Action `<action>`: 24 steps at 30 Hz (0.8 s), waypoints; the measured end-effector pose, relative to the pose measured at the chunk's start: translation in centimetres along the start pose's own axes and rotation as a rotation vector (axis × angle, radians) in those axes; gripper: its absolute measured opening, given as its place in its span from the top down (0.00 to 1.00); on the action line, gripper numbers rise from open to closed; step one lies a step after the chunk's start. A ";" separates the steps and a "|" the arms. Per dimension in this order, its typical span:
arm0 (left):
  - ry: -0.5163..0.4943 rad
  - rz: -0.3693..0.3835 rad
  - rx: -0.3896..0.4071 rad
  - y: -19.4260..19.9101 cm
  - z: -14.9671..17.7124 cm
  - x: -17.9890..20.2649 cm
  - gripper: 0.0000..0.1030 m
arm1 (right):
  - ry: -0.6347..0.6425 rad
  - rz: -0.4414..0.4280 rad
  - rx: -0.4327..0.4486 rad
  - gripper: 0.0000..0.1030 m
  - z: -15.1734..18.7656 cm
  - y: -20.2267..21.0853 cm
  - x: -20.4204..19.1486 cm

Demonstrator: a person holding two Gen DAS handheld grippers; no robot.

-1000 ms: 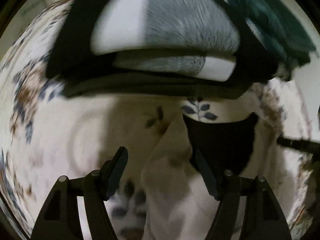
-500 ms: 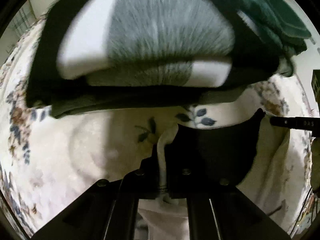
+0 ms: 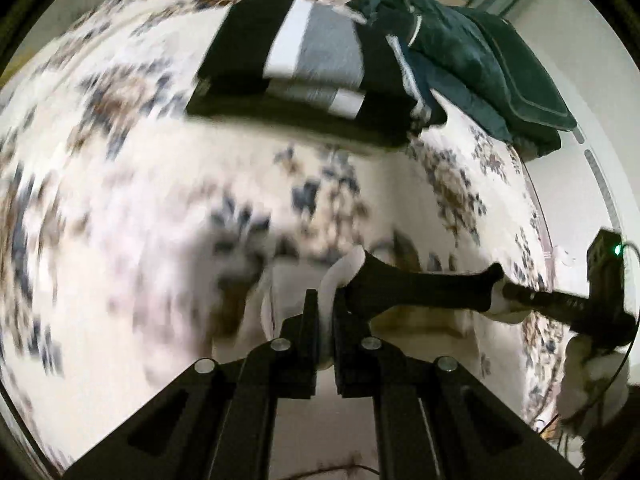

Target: Fold small clothes

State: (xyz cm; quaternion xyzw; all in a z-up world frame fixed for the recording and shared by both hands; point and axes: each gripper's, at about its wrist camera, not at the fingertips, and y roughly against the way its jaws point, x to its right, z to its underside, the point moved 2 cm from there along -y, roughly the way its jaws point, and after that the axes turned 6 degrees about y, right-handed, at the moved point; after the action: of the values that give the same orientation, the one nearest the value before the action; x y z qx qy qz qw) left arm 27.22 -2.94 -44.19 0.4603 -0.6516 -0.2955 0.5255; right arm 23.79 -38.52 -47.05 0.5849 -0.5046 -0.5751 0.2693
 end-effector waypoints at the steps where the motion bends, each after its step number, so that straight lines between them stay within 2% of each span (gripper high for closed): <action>1: 0.010 0.004 -0.012 -0.2 0.6 0.0 0.96 | -0.003 0.005 -0.011 0.96 1.6 0.1 0.2; 5: 0.035 -0.015 -0.094 -0.9 6.0 -2.0 0.96 | 0.009 0.036 -0.108 0.96 8.1 -0.9 1.1; 8: 0.102 -0.001 -0.192 -1.3 9.0 -3.7 0.93 | -0.016 0.035 -0.211 0.96 10.9 -2.3 2.1; 9: 0.114 -0.006 -0.212 -1.2 9.5 -4.1 0.90 | -0.030 0.037 -0.247 0.89 11.7 -2.6 2.6; 10: 0.125 -0.012 -0.225 -1.1 10.0 -4.6 0.80 | -0.039 0.044 -0.277 0.79 12.3 -2.8 2.9; 11: 0.145 -0.010 -0.232 -0.8 10.2 -5.1 0.76 | -0.059 0.047 -0.310 0.70 13.0 -2.9 3.5; 12: 0.161 0.000 -0.228 -0.4 10.5 -5.5 0.65 | -0.080 0.042 -0.324 0.56 13.5 -2.9 4.0; 13: 0.181 0.012 -0.222 -0.1 10.4 -5.8 0.55 | -0.106 0.033 -0.325 0.52 13.9 -2.7 4.5; 15: 0.238 0.045 -0.192 0.4 9.6 -6.3 0.46 | -0.174 -0.007 -0.307 0.52 14.4 -2.0 5.5; 18: 0.302 0.104 -0.157 0.2 8.1 -6.4 0.46 | -0.310 -0.088 -0.258 0.52 14.5 -1.1 7.0; 22: 0.326 0.115 -0.143 -1.4 6.4 -5.4 0.46 | -0.445 -0.158 -0.168 0.52 14.1 -0.4 8.1; 24: 0.302 0.104 -0.150 -2.5 5.8 -4.7 0.46 | -0.452 -0.172 -0.117 0.52 13.6 0.4 7.9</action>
State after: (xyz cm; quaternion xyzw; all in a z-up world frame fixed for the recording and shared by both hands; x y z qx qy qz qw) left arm 22.49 -0.22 -49.84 0.4248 -0.5642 -0.2433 0.6648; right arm 9.51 -42.21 -52.51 0.4657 -0.4662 -0.7404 0.1329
